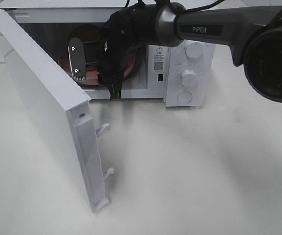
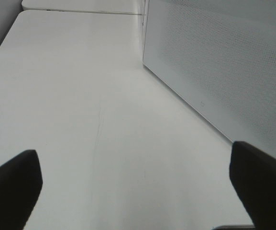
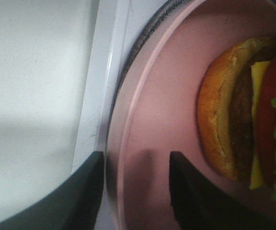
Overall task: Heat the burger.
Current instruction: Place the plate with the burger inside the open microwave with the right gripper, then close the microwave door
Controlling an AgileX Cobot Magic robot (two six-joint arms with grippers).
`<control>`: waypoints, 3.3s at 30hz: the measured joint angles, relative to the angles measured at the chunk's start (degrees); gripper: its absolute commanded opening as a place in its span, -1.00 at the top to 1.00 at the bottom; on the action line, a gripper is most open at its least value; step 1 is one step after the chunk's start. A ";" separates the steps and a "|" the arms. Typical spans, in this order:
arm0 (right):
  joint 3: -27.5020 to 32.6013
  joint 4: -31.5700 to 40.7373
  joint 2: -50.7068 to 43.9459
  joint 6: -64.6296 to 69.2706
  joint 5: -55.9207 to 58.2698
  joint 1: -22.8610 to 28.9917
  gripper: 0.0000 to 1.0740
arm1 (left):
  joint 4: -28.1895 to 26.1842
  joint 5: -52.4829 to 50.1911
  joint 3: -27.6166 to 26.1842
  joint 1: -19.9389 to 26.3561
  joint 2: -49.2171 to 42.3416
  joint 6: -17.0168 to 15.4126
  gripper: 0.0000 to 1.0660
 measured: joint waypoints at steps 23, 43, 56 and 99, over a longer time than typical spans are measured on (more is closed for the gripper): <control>13.58 1.95 -7.85 0.52 -5.27 0.00 -0.41 | 0.00 0.00 0.00 0.00 0.00 0.00 -0.88; 32.77 1.89 -20.28 1.09 -13.18 0.00 -0.41 | 0.00 0.00 0.00 0.00 0.00 0.00 -0.88; 41.94 1.09 -28.65 5.33 -16.79 0.00 -0.41 | 0.00 0.00 0.00 0.00 0.00 0.00 -0.88; 72.77 0.80 -69.39 39.99 -1.89 0.00 -0.40 | 0.00 0.00 0.00 0.00 0.00 0.00 -0.88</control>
